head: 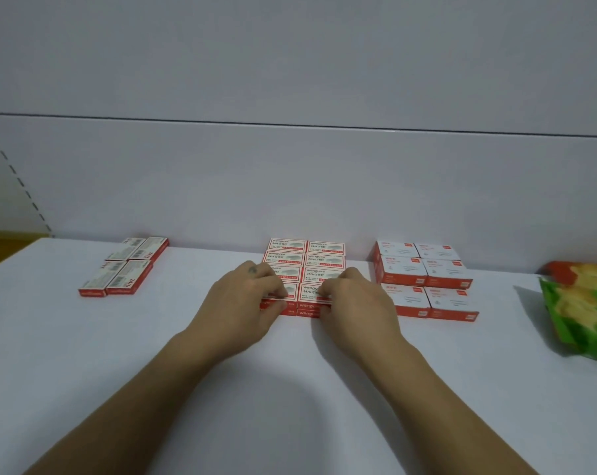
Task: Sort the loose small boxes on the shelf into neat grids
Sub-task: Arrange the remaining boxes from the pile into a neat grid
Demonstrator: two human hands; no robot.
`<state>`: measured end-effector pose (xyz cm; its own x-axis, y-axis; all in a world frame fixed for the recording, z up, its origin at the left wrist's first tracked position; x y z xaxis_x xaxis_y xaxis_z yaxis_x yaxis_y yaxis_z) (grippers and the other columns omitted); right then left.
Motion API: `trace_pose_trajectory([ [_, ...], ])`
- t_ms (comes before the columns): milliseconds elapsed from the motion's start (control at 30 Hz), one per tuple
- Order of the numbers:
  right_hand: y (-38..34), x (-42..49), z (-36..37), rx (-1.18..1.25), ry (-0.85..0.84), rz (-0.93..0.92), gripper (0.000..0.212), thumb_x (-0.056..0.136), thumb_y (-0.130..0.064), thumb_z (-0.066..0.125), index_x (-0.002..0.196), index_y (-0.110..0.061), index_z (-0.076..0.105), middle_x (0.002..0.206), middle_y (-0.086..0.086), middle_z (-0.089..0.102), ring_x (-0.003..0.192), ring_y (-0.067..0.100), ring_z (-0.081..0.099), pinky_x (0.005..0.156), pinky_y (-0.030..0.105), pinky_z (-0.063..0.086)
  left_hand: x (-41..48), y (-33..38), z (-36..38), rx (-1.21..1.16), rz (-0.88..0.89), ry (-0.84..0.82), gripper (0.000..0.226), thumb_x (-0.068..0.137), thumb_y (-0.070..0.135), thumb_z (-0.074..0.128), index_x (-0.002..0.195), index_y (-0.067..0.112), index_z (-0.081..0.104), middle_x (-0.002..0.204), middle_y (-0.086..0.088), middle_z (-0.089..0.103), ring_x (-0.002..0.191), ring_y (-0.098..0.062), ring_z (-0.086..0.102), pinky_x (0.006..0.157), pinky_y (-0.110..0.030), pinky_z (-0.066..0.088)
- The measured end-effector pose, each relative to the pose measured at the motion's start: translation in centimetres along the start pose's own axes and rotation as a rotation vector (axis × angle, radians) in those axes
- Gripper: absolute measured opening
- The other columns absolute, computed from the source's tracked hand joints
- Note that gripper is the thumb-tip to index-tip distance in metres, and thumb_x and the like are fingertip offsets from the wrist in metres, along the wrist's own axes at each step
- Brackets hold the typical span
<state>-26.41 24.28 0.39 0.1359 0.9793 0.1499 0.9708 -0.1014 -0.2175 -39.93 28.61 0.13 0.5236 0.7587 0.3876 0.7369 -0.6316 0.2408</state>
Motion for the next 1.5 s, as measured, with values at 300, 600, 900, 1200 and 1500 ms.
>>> trace_pose_trajectory([
  [300, -1.0, -0.7, -1.4, -0.078, -0.035, 0.014, 0.049, 0.089, -0.053, 0.050, 0.131, -0.029, 0.050, 0.127, 0.002, 0.049, 0.111, 0.023, 0.053, 0.087, 0.035, 0.045, 0.0, 0.0, -1.5, 0.096, 0.070, -0.114, 0.042, 0.088, 0.050, 0.054, 0.127, 0.033, 0.055, 0.131, 0.013, 0.055, 0.114, -0.011, 0.051, 0.098, -0.031, 0.038],
  [600, -12.4, 3.5, -1.5, 0.051, -0.097, -0.275, 0.068, 0.086, -0.048, 0.059, 0.144, -0.027, 0.032, 0.142, 0.001, 0.039, 0.127, 0.023, 0.043, 0.099, 0.037, 0.040, -2.1, -10.7, -7.9, 0.163, -0.151, -0.044, 0.046, 0.086, 0.051, 0.057, 0.126, 0.030, 0.054, 0.132, 0.007, 0.053, 0.121, -0.017, 0.046, 0.102, -0.035, 0.034],
  [900, -23.8, 7.4, 4.8, -0.007, -0.214, -0.446, 0.066, 0.084, -0.047, 0.061, 0.141, -0.026, 0.037, 0.136, 0.004, 0.045, 0.123, 0.025, 0.045, 0.096, 0.036, 0.040, -7.0, -20.6, -11.0, 0.263, -0.384, -0.094, 0.060, 0.084, 0.065, 0.047, 0.135, 0.036, 0.042, 0.135, 0.007, 0.051, 0.117, -0.017, 0.046, 0.095, -0.037, 0.040],
  [1200, -28.0, 10.7, 9.6, -0.002, -0.325, -0.373, 0.084, 0.072, -0.053, 0.071, 0.141, -0.025, 0.034, 0.140, 0.005, 0.042, 0.124, 0.025, 0.046, 0.096, 0.040, 0.046, -7.2, -23.4, -11.0, 0.238, -0.303, -0.182, 0.063, 0.084, 0.061, 0.050, 0.139, 0.034, 0.035, 0.137, 0.006, 0.047, 0.122, -0.017, 0.042, 0.099, -0.037, 0.036],
  [1500, -27.3, 10.3, 10.1, 0.057, -0.224, -0.299, 0.057, 0.075, -0.054, 0.062, 0.123, -0.027, 0.049, 0.112, -0.001, 0.055, 0.103, 0.020, 0.055, 0.080, 0.033, 0.049, -5.1, -23.1, -11.3, 0.178, -0.121, -0.162, 0.059, 0.085, 0.055, 0.053, 0.136, 0.032, 0.036, 0.134, 0.006, 0.046, 0.119, -0.017, 0.042, 0.096, -0.035, 0.033],
])
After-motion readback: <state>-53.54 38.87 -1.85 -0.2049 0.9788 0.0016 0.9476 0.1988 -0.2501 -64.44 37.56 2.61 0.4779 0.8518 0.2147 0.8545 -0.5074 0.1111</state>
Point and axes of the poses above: each hand's wrist, its own x-axis towards the middle knuckle, its own z-axis out of the palm, y = z × x, the point moved 8 cm from there along x, towards the middle knuckle
